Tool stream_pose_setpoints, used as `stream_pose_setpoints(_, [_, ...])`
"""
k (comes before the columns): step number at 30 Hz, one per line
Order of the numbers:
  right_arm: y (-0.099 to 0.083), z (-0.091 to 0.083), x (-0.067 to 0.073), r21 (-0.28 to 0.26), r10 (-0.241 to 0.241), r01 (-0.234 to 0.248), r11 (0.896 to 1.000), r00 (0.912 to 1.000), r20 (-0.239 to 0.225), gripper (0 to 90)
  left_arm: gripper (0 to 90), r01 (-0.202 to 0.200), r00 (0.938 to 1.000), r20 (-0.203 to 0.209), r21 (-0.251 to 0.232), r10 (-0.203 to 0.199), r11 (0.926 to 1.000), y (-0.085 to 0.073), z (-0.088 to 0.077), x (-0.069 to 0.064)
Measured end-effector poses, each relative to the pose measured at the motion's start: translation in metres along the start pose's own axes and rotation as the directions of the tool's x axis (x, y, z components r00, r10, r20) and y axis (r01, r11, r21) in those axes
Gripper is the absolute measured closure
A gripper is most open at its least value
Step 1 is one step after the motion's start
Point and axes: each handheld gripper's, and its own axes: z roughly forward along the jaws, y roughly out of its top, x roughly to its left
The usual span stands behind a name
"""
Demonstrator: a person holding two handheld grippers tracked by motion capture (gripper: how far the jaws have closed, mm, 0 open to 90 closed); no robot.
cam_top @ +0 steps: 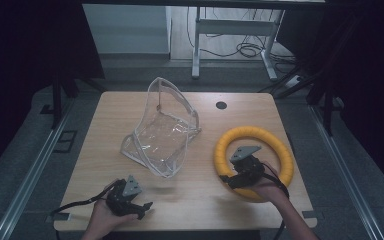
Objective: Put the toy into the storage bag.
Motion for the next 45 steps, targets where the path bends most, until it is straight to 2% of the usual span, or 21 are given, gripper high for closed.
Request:
stream_pose_setpoints(9, [-0.006, 0.004, -0.003, 0.061, 0.002, -0.002, 0.998, 1.0, 0.007, 30.4, 16.3, 0.002, 1.0, -0.001, 0.0, -0.002, 1.0, 0.0, 0.0, 0.0])
stream_pose_setpoints(13, [-0.009, 0.01, -0.005, 0.108, -0.003, 0.003, 0.994, 1.0, 0.001, 30.6, 16.3, -0.002, 1.0, 0.0, 0.003, 0.002, 1.0, 0.0, 0.001, 0.0])
stream_pose_setpoints(14, [-0.011, 0.014, -0.006, 0.137, -0.003, 0.003, 0.991, 1.0, 0.002, 30.6, 16.3, 0.003, 1.0, 0.0, 0.002, -0.003, 1.0, 0.0, 0.0, -0.001])
stream_pose_setpoints(17, [-0.012, 0.019, -0.007, 0.165, 0.0, 0.0, 0.986, 1.0, -0.002, 31.3, 16.3, 0.003, 1.0, -0.001, 0.001, -0.003, 1.0, 0.0, 0.0, 0.0])
stream_pose_setpoints(18, [-0.013, 0.022, -0.008, 0.2, 0.004, -0.002, 0.98, 0.9999, -0.011, 32.2, 16.3, 0.002, 1.0, -0.001, 0.001, -0.002, 1.0, 0.0, 0.0, 0.0])
stream_pose_setpoints(21, [-0.014, 0.025, -0.009, 0.22, 0.003, 0.0, 0.975, 0.9999, -0.013, 32.5, 16.3, 0.001, 1.0, 0.0, 0.005, -0.001, 1.0, 0.0, 0.0, 0.0])
stream_pose_setpoints(22, [-0.014, 0.028, -0.009, 0.248, 0.004, 0.001, 0.969, 0.9998, -0.02, 32.5, 16.3, 0.001, 1.0, 0.002, 0.007, -0.001, 1.0, 0.0, 0.001, -0.001])
stream_pose_setpoints(26, [-0.016, 0.033, -0.009, 0.286, 0.0, 0.009, 0.958, 0.9995, -0.031, 32.5, 16.2, 0.0, 1.0, 0.003, 0.009, -0.001, 1.0, 0.0, 0.001, -0.001])
stream_pose_setpoints(33, [-0.017, 0.04, -0.009, 0.32, 0.004, 0.008, 0.947, 0.9993, -0.037, 32.6, 16.2, 0.002, 1.0, 0.002, 0.007, -0.002, 1.0, 0.0, 0.001, -0.001])
stream_pose_setpoints(37, [-0.015, 0.045, -0.01, 0.347, 0.006, 0.012, 0.938, 0.9986, -0.052, 34.6, 16.2, 0.001, 1.0, 0.002, 0.007, -0.001, 1.0, 0.0, 0.001, -0.001])
stream_pose_setpoints(44, [-0.013, 0.053, -0.012, 0.36, 0.012, 0.012, 0.933, 0.998, -0.063, 38.9, 16.2, -0.001, 1.0, 0.0, 0.008, 0.001, 1.0, 0.0, 0.002, -0.001])
stream_pose_setpoints(45, [-0.012, 0.055, -0.013, 0.37, 0.008, 0.016, 0.929, 0.9978, -0.065, 39.8, 16.2, -0.001, 1.0, -0.001, 0.007, 0.001, 1.0, 0.0, 0.002, -0.001])
